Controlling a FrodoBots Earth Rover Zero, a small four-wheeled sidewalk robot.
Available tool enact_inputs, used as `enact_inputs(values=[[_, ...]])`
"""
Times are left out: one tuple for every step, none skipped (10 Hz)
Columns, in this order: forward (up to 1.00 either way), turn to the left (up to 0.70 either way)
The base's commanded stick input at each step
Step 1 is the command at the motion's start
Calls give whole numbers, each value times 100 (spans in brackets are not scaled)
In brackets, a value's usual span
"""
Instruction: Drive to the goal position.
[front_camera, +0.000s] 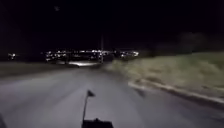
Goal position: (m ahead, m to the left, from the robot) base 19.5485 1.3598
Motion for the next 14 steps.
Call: enact_inputs(values=[[70,0],[70,16],[70,27],[70,27],[70,0],[70,0],[70,0],[70,0],[70,0],[70,0],[70,0],[70,0],[70,0],[70,0]])
